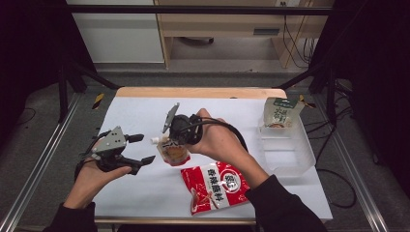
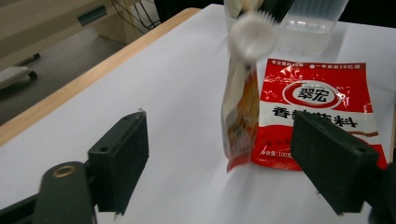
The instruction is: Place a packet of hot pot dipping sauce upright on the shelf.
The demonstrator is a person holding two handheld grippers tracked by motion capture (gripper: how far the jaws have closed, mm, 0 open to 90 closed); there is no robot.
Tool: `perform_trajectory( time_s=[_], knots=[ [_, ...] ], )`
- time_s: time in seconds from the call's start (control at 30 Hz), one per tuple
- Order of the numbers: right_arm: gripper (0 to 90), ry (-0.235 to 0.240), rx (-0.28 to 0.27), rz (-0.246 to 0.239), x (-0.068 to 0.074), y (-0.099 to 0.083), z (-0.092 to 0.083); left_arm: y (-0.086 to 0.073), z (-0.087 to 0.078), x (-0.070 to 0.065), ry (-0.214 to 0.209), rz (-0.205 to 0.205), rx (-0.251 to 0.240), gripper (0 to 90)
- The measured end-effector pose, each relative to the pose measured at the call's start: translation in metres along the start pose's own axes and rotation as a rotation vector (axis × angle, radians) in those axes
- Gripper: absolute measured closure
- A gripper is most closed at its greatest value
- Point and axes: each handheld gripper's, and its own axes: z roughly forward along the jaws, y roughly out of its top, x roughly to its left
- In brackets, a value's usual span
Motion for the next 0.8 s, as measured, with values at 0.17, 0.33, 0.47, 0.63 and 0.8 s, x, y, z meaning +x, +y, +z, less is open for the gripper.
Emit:
perform_trajectory(
  time_s=[0.17, 0.33, 0.47, 0.63, 0.8],
  knots=[
    [88.5, -0.022, -0.011, 0.023, -0.012, -0.013, -0.015, -0.016, 0.007, 0.003, 0.024, -0.034, 0.036, 12.1],
    [88.5, -0.04, -0.02, 0.053, -0.023, -0.03, -0.026, -0.031, 0.012, 0.005, 0.028, -0.07, 0.058, 9.5],
    [88.5, -0.049, -0.026, 0.067, -0.028, -0.045, -0.035, -0.04, 0.015, 0.004, 0.036, -0.08, 0.059, 8.2],
    [88.4, -0.067, -0.029, 0.077, -0.031, -0.062, -0.045, -0.053, 0.021, 0.001, 0.048, -0.096, 0.069, 7.6],
    [88.4, -0.07, -0.052, 0.096, -0.036, -0.077, -0.057, -0.064, 0.025, 0.001, 0.1, -0.055, 0.073, 7.0]
  ],
)
